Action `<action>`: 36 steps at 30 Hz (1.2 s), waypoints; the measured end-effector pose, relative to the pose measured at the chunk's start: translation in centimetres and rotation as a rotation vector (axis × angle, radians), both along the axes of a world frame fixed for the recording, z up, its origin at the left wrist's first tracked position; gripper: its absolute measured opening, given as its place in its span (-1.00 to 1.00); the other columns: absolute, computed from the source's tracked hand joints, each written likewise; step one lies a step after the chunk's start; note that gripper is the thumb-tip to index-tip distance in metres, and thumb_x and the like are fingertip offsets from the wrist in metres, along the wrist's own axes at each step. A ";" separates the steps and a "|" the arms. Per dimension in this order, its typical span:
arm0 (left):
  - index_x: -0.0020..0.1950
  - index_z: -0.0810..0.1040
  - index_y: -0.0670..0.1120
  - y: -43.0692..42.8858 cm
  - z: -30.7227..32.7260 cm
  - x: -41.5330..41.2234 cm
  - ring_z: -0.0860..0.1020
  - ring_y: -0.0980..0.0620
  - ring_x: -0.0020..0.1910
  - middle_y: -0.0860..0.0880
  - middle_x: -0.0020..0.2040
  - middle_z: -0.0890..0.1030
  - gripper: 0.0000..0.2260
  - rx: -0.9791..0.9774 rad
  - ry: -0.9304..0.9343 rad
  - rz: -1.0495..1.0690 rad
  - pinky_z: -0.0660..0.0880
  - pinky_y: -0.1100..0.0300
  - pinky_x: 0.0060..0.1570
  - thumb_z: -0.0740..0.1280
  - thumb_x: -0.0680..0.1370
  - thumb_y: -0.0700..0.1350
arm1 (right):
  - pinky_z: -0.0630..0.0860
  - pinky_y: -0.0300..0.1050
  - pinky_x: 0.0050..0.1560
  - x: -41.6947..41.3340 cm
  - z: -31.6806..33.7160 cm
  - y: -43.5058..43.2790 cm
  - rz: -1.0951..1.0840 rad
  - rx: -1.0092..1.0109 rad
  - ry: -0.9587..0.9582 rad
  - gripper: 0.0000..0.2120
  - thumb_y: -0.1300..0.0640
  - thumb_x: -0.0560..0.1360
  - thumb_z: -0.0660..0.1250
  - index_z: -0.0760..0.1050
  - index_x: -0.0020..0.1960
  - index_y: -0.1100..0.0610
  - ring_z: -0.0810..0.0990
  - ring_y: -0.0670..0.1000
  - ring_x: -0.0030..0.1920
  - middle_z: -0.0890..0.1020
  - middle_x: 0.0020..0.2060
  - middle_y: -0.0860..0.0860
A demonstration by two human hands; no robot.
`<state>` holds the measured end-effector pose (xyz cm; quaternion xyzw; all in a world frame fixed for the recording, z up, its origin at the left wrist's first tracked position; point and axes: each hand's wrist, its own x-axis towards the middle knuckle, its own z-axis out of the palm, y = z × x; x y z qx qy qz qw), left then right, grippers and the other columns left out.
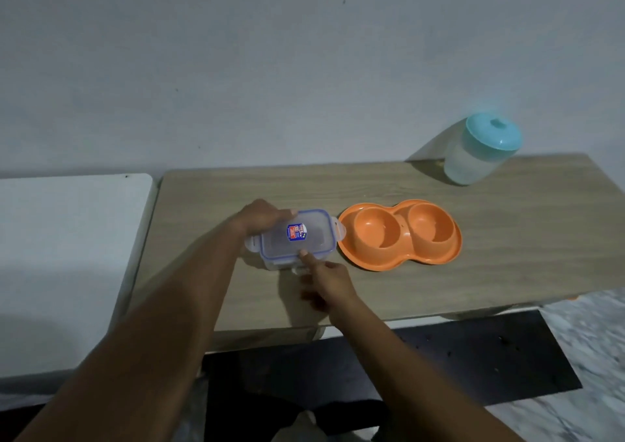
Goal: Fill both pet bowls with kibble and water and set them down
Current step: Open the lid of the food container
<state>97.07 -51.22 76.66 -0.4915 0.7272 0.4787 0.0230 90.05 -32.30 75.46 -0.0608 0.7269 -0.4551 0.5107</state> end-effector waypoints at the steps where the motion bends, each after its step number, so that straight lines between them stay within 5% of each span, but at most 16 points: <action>1: 0.02 0.69 -0.21 -0.5 -0.2 0.0 0.64 -0.14 0.07 -0.14 0.04 0.69 -0.49 0.076 0.031 0.026 0.53 0.03 0.06 0.47 0.40 0.23 | 0.44 -0.23 -0.38 0.0 -0.1 -0.1 -0.022 -0.024 -0.060 -0.64 -0.18 0.53 0.43 0.61 0.02 0.12 0.68 0.00 -0.36 0.71 -0.08 0.08; 9: -0.03 0.63 -0.16 -2.9 0.7 -2.3 0.67 -0.03 -0.29 -0.12 -0.20 0.71 -0.81 0.627 0.078 0.121 0.61 0.06 -0.11 0.36 0.57 -0.04 | 0.37 -0.23 -0.39 -0.5 -0.3 -1.5 -0.144 -0.094 -0.137 -0.49 -0.12 0.51 0.48 0.59 0.24 0.27 0.71 -0.07 -0.38 0.73 -0.11 -0.02; 13: 0.00 0.63 -0.20 -3.9 0.4 -2.9 0.62 -0.13 -0.10 -0.17 -0.13 0.69 -0.82 0.697 0.085 0.175 0.49 -0.10 0.23 0.39 0.55 -0.09 | 0.41 -0.25 -0.43 -0.3 -0.7 -2.5 -0.191 -0.126 -0.080 -0.70 -0.09 0.53 0.47 0.63 0.07 0.13 0.70 -0.04 -0.33 0.75 -0.06 0.05; 16: -0.02 0.64 -0.21 -4.3 0.5 -3.1 0.61 -0.18 0.00 -0.20 -0.03 0.68 -0.81 0.678 0.099 0.258 0.47 -0.15 0.27 0.48 0.47 -0.12 | 0.44 -0.22 -0.42 -0.5 -0.9 -3.4 -0.232 -0.162 -0.042 -0.83 -0.03 0.53 0.48 0.62 -0.03 0.07 0.70 0.00 -0.32 0.76 -0.11 0.05; 21: -0.08 0.68 -0.21 -3.4 0.0 -3.7 0.67 -0.09 -0.15 -0.12 -0.06 0.70 -0.64 0.325 0.230 0.434 0.61 0.06 -0.14 0.66 0.23 -0.11 | 0.36 -0.27 -0.47 -1.4 -0.2 -4.5 -0.223 -0.141 -0.040 -0.83 -0.01 0.52 0.49 0.60 -0.05 0.08 0.68 0.02 -0.36 0.74 -0.13 0.05; 24: -0.25 0.66 -0.06 -2.0 0.4 -3.4 0.67 -0.04 -0.10 -0.01 -0.14 0.70 -0.74 0.018 0.347 0.455 0.61 0.05 -0.06 0.65 0.21 -0.02 | 0.30 -0.32 -0.56 -1.5 0.1 -4.8 -0.217 -0.142 -0.004 -0.82 0.01 0.52 0.50 0.59 -0.06 0.10 0.65 0.03 -0.38 0.72 -0.12 0.09; 29: -0.10 0.71 -0.18 0.3 4.0 -0.4 0.64 0.08 -0.21 -0.06 -0.17 0.71 -0.78 -0.057 0.593 0.219 0.59 0.17 -0.16 0.61 0.32 -0.14 | 0.50 -0.26 -0.38 -1.3 0.0 -2.8 -0.101 -0.204 0.091 -0.72 -0.06 0.58 0.41 0.59 0.17 0.11 0.65 -0.04 -0.15 0.71 0.03 0.07; 32: -0.08 0.71 -0.26 3.2 5.4 2.4 0.60 0.09 -0.22 -0.14 -0.14 0.71 -0.79 -0.090 0.599 0.047 0.54 0.23 -0.19 0.59 0.33 -0.24 | 0.54 -0.26 -0.36 -1.4 -0.9 -1.2 -0.073 -0.237 0.038 -0.68 -0.01 0.58 0.43 0.56 0.25 0.13 0.65 -0.06 -0.11 0.67 0.05 0.04; 36: -0.05 0.74 -0.17 6.7 4.4 5.9 0.68 0.03 -0.16 -0.06 -0.15 0.73 -0.82 -0.206 0.487 -0.054 0.60 0.16 -0.09 0.57 0.37 -0.21 | 0.48 -0.22 -0.41 -3.2 -1.4 0.6 -0.081 -0.237 -0.205 -0.82 0.11 0.65 0.30 0.58 0.21 0.11 0.60 -0.06 -0.32 0.68 -0.18 0.04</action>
